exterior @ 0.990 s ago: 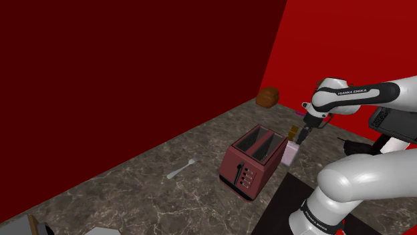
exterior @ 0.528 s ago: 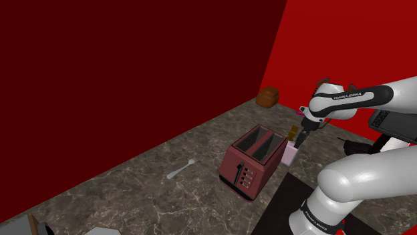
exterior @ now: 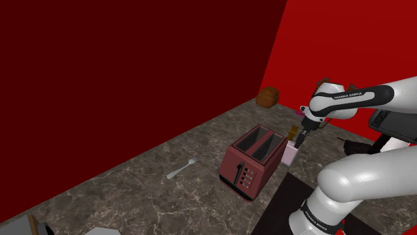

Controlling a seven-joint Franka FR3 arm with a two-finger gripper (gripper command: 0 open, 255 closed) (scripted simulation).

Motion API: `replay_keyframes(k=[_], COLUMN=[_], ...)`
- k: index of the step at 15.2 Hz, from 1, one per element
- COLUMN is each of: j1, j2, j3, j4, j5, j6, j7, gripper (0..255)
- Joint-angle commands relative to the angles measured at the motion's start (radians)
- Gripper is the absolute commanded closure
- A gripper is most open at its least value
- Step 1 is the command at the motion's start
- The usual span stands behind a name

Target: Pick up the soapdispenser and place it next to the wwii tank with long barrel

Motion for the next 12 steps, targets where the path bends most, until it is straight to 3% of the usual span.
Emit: replay_keyframes(k=[1,6,12], j1=[0.0,0.002,-0.006], j2=[0.003,0.005,-0.056], j3=[-0.001,-0.002,0.039], j4=[-0.004,-0.004,0.041], j5=[-0.001,-0.001,0.016], j6=[0.005,0.007,-0.1], j7=[0.0,0.001,0.007], gripper=[255,255,255])
